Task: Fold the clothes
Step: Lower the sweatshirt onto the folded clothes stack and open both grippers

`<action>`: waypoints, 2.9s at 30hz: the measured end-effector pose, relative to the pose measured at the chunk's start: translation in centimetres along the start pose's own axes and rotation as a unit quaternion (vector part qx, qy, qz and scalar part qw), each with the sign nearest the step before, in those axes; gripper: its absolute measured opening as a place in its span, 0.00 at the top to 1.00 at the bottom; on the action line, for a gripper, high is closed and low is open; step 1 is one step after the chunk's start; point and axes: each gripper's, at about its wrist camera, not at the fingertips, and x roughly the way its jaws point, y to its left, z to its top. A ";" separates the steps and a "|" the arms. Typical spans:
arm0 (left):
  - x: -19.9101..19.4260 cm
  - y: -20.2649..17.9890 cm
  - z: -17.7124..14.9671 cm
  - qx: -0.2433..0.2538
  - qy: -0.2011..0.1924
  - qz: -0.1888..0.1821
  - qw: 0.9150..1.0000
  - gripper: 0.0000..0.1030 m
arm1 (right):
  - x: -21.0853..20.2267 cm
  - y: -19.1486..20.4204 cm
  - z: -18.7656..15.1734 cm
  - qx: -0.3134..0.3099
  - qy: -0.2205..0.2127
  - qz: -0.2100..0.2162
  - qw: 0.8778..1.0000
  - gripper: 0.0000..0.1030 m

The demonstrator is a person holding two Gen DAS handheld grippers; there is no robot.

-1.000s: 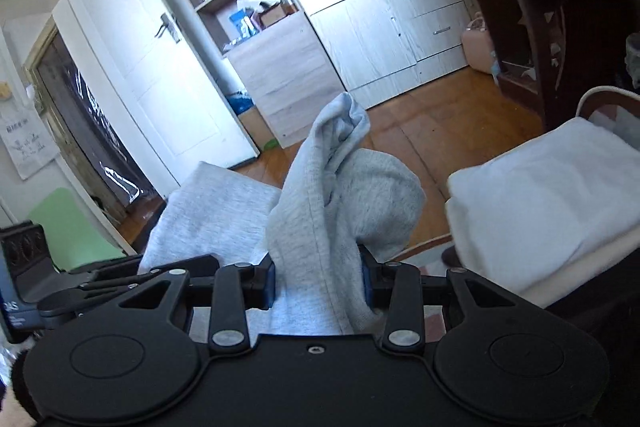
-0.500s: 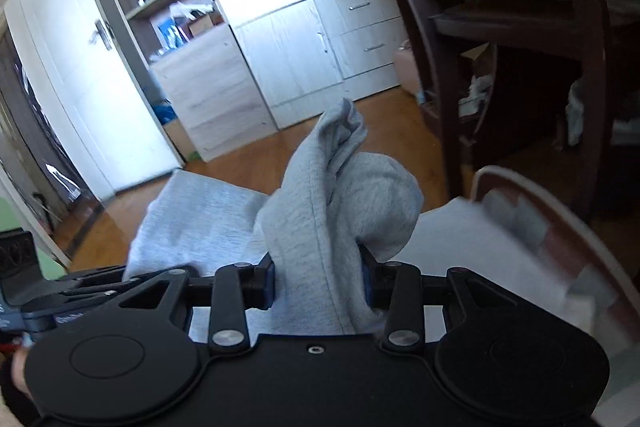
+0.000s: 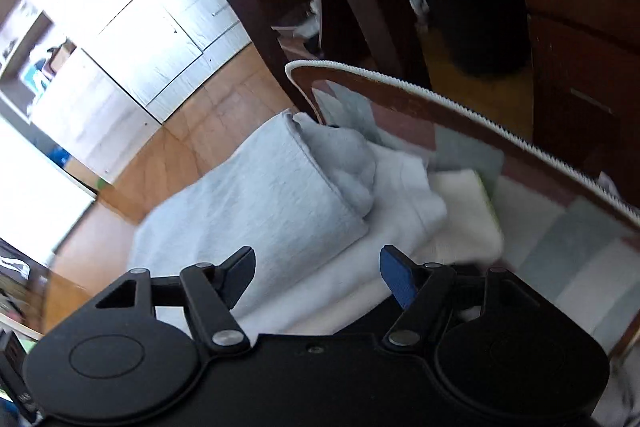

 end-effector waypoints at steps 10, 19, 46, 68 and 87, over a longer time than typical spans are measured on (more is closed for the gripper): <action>9.0 -1.2 3.6 0.090 0.036 -0.012 0.995 0.50 | 6.5 -1.0 -1.3 0.134 0.005 -0.024 0.991 0.30; 9.8 2.2 1.9 0.007 0.074 0.034 0.997 0.36 | 3.9 0.5 -5.4 0.011 -0.095 -0.046 0.994 0.47; 10.2 -1.2 3.9 0.106 0.078 -0.069 0.989 0.76 | 9.1 3.3 -3.9 -0.155 -0.115 -0.147 0.970 0.31; 10.9 -0.8 5.2 0.091 0.075 -0.114 0.986 0.75 | 10.7 7.3 -1.7 -0.140 -0.074 -0.129 0.979 1.00; 11.2 2.4 3.7 0.138 0.069 0.030 0.988 0.67 | 8.5 7.7 -1.6 -0.116 -0.108 -0.198 0.967 0.96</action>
